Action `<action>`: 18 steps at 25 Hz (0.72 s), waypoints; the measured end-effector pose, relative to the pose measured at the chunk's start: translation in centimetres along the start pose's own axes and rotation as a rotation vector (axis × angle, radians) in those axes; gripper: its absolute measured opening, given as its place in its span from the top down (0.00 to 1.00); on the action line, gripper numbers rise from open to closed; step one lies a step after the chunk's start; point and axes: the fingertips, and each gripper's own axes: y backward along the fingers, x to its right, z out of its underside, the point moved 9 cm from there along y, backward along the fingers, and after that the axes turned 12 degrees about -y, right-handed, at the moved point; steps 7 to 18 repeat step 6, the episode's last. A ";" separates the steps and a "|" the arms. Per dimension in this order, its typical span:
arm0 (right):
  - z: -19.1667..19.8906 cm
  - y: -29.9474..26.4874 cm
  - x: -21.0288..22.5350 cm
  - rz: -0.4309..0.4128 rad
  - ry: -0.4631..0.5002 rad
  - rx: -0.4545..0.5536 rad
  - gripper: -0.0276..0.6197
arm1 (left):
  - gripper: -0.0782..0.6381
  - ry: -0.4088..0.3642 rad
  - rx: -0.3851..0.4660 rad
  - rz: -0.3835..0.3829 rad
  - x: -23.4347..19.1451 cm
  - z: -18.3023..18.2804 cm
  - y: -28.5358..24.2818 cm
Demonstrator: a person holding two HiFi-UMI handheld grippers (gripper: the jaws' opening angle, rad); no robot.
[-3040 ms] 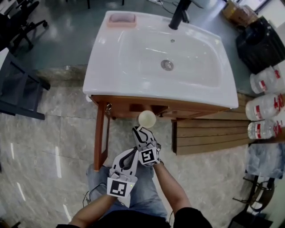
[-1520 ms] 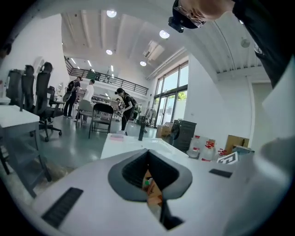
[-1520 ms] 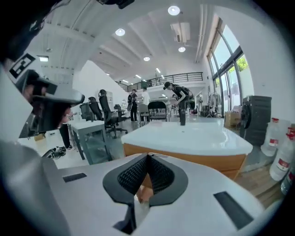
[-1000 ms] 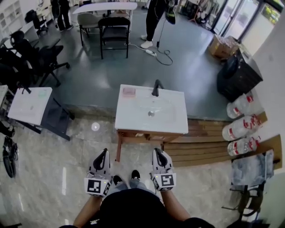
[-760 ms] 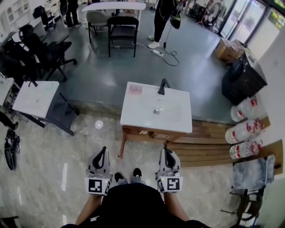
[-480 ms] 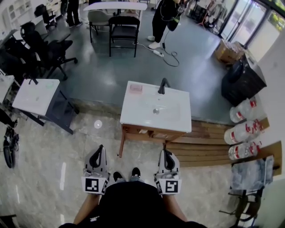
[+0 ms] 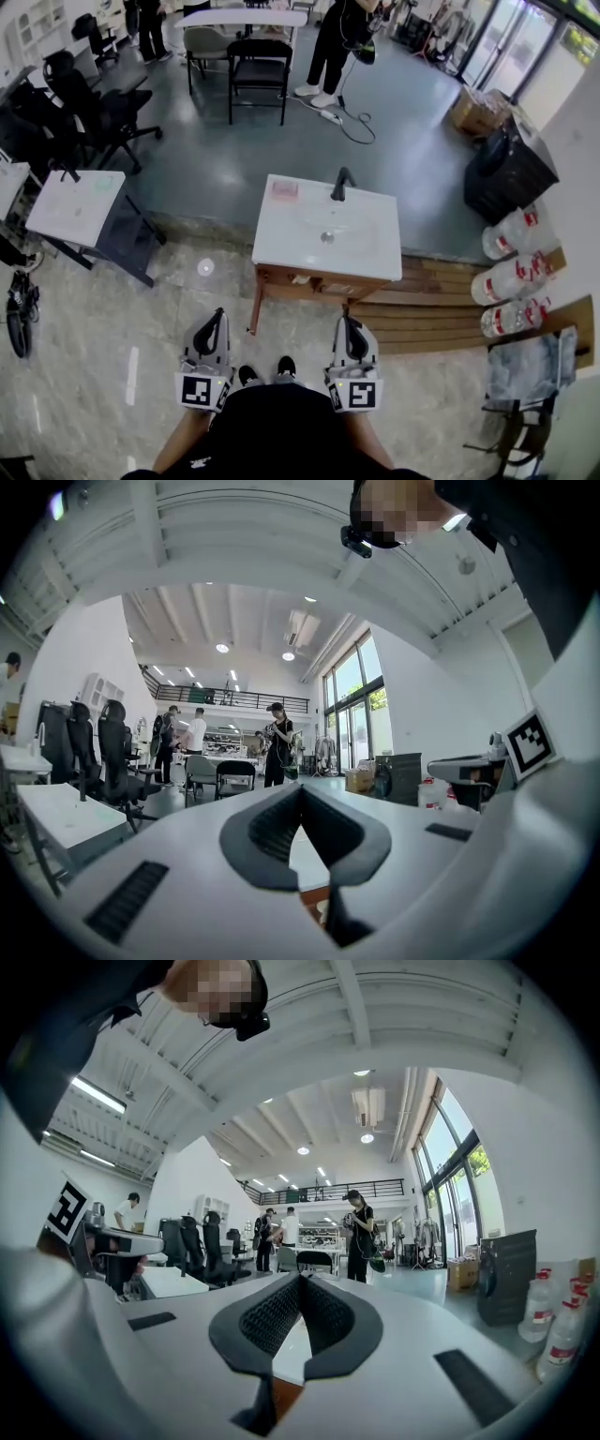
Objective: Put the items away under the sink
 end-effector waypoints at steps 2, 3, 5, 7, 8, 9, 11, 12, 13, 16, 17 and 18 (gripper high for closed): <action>0.0 0.0 0.0 -0.004 -0.004 0.002 0.94 | 0.88 -0.006 -0.011 0.008 0.3 0.4 0.1; 0.1 0.0 0.1 -0.006 -0.006 0.004 0.94 | 0.88 -0.003 -0.013 0.012 0.5 0.5 0.1; 0.1 0.1 0.1 -0.008 -0.016 0.005 0.94 | 0.88 0.003 -0.013 0.019 0.7 0.6 0.1; 0.1 0.1 0.0 -0.009 -0.023 0.005 0.94 | 0.88 0.006 -0.013 0.022 0.8 0.7 0.1; 0.1 0.1 0.0 -0.009 -0.023 0.005 0.94 | 0.88 0.006 -0.013 0.022 0.8 0.7 0.1; 0.1 0.1 0.0 -0.009 -0.023 0.005 0.94 | 0.88 0.006 -0.013 0.022 0.8 0.7 0.1; 0.1 0.1 0.0 -0.009 -0.023 0.005 0.94 | 0.88 0.006 -0.013 0.022 0.8 0.7 0.1; 0.1 0.1 0.0 -0.009 -0.023 0.005 0.94 | 0.88 0.006 -0.013 0.022 0.8 0.7 0.1; 0.1 0.1 0.0 -0.009 -0.023 0.005 0.94 | 0.88 0.006 -0.013 0.022 0.8 0.7 0.1; 0.1 0.1 0.0 -0.009 -0.023 0.005 0.94 | 0.88 0.006 -0.013 0.022 0.8 0.7 0.1; 0.1 0.1 0.0 -0.009 -0.023 0.005 0.94 | 0.88 0.006 -0.013 0.022 0.8 0.7 0.1; 0.1 0.1 0.0 -0.009 -0.023 0.005 0.94 | 0.88 0.006 -0.013 0.022 0.8 0.7 0.1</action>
